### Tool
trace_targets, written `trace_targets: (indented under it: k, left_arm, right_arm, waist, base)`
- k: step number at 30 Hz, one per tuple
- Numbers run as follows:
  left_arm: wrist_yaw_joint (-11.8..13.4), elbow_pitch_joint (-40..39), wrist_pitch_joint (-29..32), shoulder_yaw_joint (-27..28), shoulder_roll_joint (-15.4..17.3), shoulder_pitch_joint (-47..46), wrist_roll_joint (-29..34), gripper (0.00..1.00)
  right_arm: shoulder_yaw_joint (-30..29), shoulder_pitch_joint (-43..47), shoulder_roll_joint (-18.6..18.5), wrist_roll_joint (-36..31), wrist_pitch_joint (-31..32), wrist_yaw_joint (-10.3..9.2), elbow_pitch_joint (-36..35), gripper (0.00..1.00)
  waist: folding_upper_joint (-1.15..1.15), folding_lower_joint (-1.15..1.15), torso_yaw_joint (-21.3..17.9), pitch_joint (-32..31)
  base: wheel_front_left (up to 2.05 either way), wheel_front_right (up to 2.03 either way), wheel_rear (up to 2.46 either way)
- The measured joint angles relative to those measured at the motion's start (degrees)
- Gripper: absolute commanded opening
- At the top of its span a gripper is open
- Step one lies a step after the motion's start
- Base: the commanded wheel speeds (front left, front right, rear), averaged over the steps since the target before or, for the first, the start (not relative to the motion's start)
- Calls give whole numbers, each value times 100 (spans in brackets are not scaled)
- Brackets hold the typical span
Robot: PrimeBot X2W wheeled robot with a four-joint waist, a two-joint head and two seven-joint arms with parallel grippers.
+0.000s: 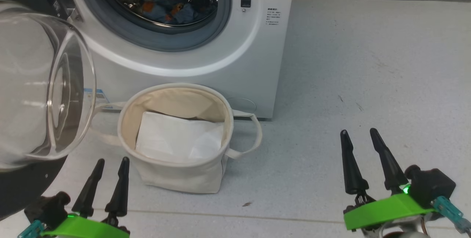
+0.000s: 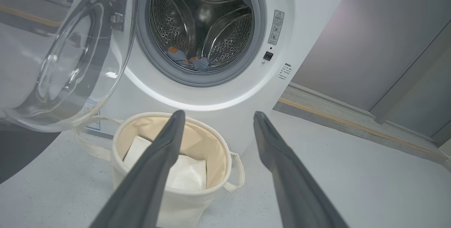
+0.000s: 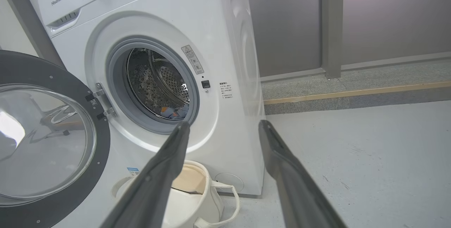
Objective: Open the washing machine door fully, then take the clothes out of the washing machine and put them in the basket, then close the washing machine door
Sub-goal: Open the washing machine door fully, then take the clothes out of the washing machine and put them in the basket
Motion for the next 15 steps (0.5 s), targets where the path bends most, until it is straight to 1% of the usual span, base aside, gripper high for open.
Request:
trace_targets:
  k: [5,15]
  left_arm:
    - [0,-65,0,-145,41,10,-74,100]
    - [0,-65,-1,-201,78,18,-136,100]
  right_arm:
    - [-1,85,9,0,57,0,-73,100]
    - [1,84,11,-42,60,0,-97,100]
  waist:
    - [0,0,-41,25]
    - [0,0,4,48]
  base:
    - [0,0,0]
    - [1,0,-1]
